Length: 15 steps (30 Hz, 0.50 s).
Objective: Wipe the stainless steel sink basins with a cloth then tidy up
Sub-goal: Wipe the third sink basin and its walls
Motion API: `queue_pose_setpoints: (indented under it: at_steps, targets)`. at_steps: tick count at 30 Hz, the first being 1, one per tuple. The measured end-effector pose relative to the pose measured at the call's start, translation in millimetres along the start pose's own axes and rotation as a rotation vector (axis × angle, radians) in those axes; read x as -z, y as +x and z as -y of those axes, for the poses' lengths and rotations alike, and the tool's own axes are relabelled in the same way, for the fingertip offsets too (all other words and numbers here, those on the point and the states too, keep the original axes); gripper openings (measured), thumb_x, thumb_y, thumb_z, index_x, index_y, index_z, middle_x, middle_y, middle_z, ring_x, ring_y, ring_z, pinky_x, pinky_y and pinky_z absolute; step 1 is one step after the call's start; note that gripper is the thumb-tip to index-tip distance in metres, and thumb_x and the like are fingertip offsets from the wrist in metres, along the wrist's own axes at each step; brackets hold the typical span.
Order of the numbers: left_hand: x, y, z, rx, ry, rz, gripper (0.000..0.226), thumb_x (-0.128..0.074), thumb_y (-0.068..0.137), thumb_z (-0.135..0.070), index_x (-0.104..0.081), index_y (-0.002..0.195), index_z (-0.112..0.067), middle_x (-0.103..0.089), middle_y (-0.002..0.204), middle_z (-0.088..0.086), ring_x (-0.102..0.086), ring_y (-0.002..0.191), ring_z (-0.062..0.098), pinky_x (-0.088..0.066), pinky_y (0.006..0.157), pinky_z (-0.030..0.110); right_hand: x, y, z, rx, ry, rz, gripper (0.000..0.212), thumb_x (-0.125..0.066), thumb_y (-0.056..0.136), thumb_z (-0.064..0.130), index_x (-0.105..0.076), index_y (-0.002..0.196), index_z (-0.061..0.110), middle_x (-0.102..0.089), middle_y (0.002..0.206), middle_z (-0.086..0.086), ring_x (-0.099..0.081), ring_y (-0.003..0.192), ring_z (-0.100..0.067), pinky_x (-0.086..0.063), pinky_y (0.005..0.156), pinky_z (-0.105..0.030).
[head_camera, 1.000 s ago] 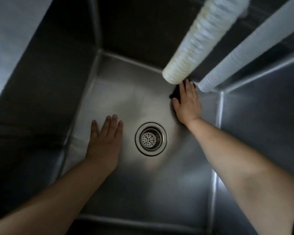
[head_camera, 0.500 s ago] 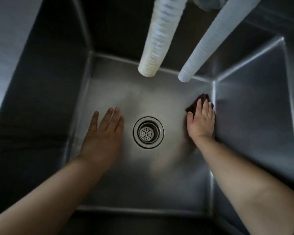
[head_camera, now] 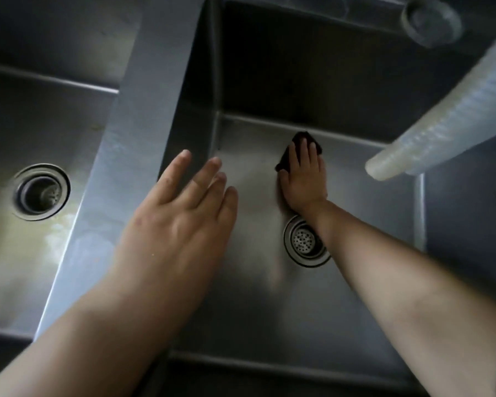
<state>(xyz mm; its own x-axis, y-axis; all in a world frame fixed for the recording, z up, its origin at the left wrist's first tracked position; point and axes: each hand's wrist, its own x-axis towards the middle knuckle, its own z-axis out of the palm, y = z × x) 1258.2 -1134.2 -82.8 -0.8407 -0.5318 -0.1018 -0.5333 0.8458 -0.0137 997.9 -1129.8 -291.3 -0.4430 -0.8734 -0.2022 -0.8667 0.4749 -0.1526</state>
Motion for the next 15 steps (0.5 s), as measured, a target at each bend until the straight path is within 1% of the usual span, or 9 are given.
queue_pose_setpoints:
  at_steps: [2,4,6,9,12,15]
  targets:
    - [-2.4,-1.3,9.7,0.031,0.008,-0.011,0.03,-0.052,0.084,-0.014,-0.067,0.108,-0.003,-0.067,0.112,0.017,-0.051,0.125,0.032,-0.021,0.116,0.048,-1.7,16.2,26.8,0.154,-0.067,0.021,0.064,-0.035,0.097,0.036,-0.009,0.151,0.015,-0.001,0.159,-0.013,0.003,0.146,-0.029,0.002,0.117,-0.041]
    - [-4.0,-0.4,14.3,0.042,0.002,0.013,0.017,-0.053,0.083,-0.012,-0.068,0.091,-0.011,-0.069,0.093,0.01,-0.056,0.119,0.03,-0.015,0.117,0.044,-4.1,29.3,53.9,0.286,-0.097,0.049,0.063,-0.032,0.097,0.038,-0.008,0.151,0.016,-0.001,0.159,-0.012,0.004,0.146,-0.029,0.003,0.116,-0.04]
    - [-5.9,0.8,14.7,0.045,-0.002,0.014,0.015,-0.051,0.082,-0.011,-0.066,0.082,-0.015,-0.068,0.082,0.005,-0.058,0.114,0.028,-0.013,0.118,0.043,-9.1,38.1,77.9,0.384,-0.103,0.076,0.062,-0.029,0.097,0.04,-0.007,0.152,0.018,0.0,0.159,-0.01,0.005,0.146,-0.027,0.004,0.116,-0.04]
    - [-5.4,0.9,13.3,0.051,0.005,-0.019,0.019,-0.047,0.084,-0.01,-0.064,0.078,-0.016,-0.065,0.076,0.002,-0.06,0.109,0.027,-0.011,0.118,0.042,-13.8,36.9,97.3,0.456,-0.114,0.084,0.062,-0.031,0.097,0.04,-0.01,0.151,0.019,-0.005,0.159,-0.01,0.001,0.146,-0.027,0.001,0.116,-0.041]
    - [-3.0,-0.2,12.4,0.055,0.042,0.004,0.025,-0.04,0.085,-0.01,-0.064,0.078,-0.016,-0.064,0.075,0.002,-0.06,0.106,0.028,-0.008,0.119,0.042,-16.7,17.0,98.0,0.54,-0.099,0.072,0.063,-0.038,0.095,0.037,-0.016,0.151,0.018,-0.012,0.158,-0.01,-0.007,0.146,-0.028,-0.004,0.116,-0.041]
    - [-0.8,0.6,9.1,0.066,0.062,-0.01,0.028,-0.037,0.086,-0.011,-0.065,0.079,-0.014,-0.064,0.074,0.002,-0.061,0.101,0.028,-0.011,0.118,0.043,-23.0,-21.9,94.0,0.639,-0.064,0.065,0.063,-0.046,0.093,0.035,-0.026,0.149,0.015,-0.022,0.155,-0.013,-0.016,0.144,-0.032,-0.012,0.116,-0.044]
